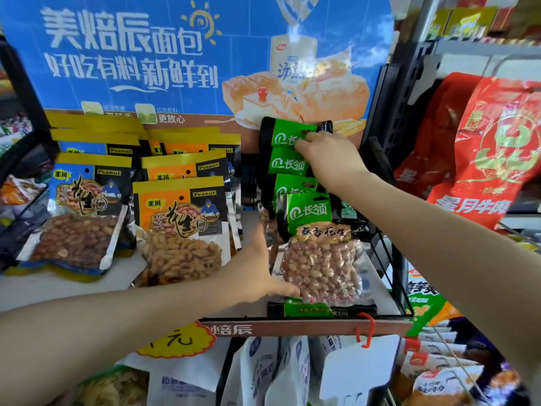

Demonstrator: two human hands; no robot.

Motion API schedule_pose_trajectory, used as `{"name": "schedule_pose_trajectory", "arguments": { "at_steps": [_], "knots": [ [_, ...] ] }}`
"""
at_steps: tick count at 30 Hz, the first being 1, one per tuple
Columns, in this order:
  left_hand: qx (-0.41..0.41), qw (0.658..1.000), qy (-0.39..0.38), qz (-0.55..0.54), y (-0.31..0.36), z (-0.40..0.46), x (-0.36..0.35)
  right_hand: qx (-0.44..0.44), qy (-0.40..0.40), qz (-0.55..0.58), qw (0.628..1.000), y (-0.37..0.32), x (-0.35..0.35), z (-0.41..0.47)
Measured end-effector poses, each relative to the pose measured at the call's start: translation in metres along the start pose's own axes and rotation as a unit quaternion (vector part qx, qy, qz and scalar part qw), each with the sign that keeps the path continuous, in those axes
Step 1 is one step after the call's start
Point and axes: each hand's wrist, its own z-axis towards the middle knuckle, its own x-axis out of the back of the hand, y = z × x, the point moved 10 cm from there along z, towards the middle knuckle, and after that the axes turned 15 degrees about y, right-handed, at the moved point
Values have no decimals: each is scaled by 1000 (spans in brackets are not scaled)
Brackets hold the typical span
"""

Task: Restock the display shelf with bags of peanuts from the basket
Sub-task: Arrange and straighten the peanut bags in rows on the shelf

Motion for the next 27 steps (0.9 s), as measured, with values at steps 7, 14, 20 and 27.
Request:
{"name": "schedule_pose_trajectory", "arguments": {
  "at_steps": [7, 14, 20, 27],
  "knots": [
    [-3, 1000, 13, -6, 9, -1, -4, -35, 52, 63, 996, 8, 1, -3],
    [-2, 1000, 0, 9, 10, -13, -2, -106, 67, 130, 984, 9, 25, -16],
    [-47, 998, -25, 33, 11, -34, 1, -119, -121, 189, 967, -5, -4, -66],
    [25, 999, 2, -44, -4, -27, 2, -219, -99, 239, 941, -7, -13, -73]
  ]
}}
